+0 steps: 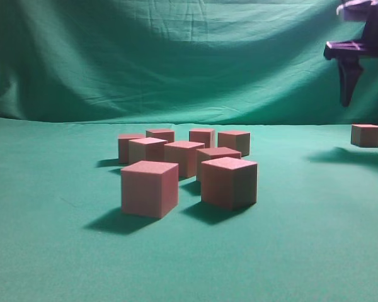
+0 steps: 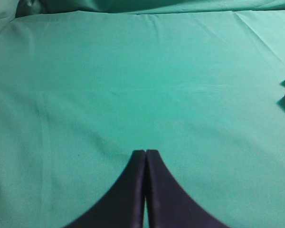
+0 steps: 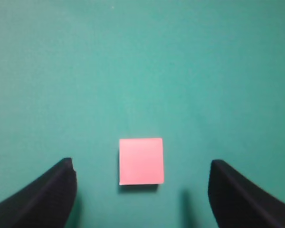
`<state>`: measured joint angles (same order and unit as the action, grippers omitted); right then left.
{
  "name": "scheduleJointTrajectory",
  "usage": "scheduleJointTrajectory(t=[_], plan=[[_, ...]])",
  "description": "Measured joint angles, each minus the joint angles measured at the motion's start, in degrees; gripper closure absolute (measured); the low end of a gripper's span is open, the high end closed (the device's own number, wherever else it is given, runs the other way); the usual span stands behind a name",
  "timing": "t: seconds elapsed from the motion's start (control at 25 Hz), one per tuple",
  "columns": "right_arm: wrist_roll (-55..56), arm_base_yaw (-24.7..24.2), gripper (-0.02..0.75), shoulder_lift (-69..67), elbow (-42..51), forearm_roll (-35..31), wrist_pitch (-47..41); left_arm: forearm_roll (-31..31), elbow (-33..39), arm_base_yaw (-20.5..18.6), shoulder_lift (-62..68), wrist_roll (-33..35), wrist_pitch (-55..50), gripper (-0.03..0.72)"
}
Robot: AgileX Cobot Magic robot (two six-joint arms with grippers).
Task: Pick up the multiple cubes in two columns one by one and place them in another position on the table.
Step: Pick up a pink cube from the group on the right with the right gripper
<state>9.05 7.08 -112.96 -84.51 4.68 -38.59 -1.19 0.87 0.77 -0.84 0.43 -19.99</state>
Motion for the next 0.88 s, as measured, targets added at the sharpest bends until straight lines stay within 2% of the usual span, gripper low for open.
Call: scheduleJointTrajectory(t=[0.48,0.76,0.88], plan=[[-3.05,0.0,0.173,-6.6,-0.39,0.19,3.21,0.0,0.0,0.0,0.0,0.0,0.0,0.688],[-3.75,0.0,0.477,-8.02,-0.39,0.19,4.37,0.0,0.0,0.0,0.0,0.0,0.0,0.688],[-3.84,0.0,0.468,-8.02,-0.5,0.19,4.37,0.0,0.0,0.0,0.0,0.0,0.0,0.688]])
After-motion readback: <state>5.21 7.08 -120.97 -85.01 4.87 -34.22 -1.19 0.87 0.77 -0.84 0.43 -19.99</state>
